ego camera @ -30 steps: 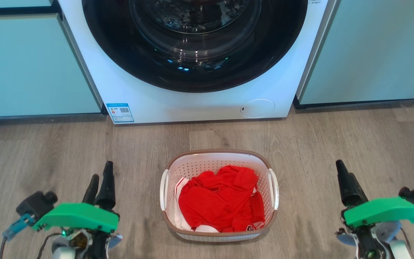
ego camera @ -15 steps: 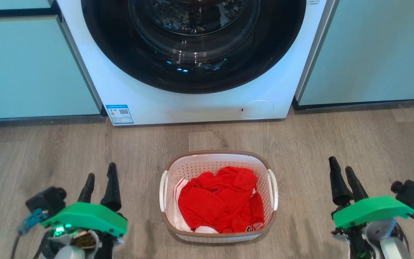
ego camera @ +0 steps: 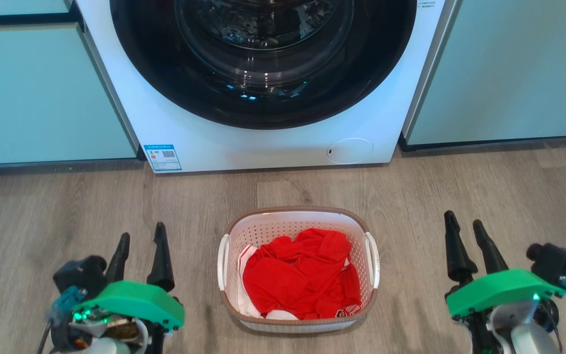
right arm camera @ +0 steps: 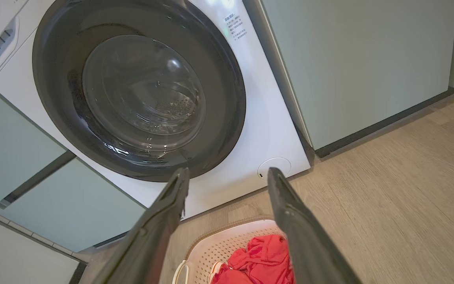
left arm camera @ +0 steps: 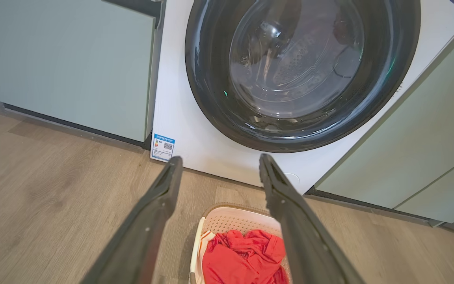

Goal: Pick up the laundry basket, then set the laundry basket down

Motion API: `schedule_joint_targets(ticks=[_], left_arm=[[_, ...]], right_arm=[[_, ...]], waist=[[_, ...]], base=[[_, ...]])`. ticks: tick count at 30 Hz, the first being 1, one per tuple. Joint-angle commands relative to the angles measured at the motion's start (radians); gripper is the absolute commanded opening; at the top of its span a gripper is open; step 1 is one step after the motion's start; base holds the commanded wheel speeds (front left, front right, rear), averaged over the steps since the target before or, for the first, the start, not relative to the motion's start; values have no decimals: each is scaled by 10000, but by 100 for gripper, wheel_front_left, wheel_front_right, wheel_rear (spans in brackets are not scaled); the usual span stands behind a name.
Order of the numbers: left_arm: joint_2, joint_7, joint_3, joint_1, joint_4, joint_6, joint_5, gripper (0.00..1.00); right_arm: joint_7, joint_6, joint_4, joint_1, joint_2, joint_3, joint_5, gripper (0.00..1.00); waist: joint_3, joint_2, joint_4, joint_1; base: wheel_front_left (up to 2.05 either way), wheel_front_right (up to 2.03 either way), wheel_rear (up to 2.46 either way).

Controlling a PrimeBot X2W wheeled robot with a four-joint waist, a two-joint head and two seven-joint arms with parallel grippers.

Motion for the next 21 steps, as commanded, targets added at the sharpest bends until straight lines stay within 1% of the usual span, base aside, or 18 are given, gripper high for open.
schedule_joint_targets(ticks=[1,10,16,19,21], left_arm=[[228,-140,187,-300,-465,86,310,100],[407,-433,-11,-166,-747,396,1314,100],[451,-579,-91,-108,-836,421,1801,100],[457,-696,-130,-57,-853,366,2164,100],[452,-726,-133,-42,-848,351,2253,100]], right_arm=[[-160,19,-429,-55,-108,215,-303,100],[-453,21,-598,19,-120,377,-1467,100],[-600,22,-700,49,-126,435,-2057,100],[-718,23,-794,73,-131,484,-2524,100],[-747,23,-817,81,-132,497,-2639,100]], waist=[[-2,-1,-1,0],[-4,-1,-11,0],[-7,-1,-21,0],[-20,-1,-34,0],[-26,-1,-37,0]], base=[[0,0,0],[0,0,0],[0,0,0],[0,0,0],[0,0,0]])
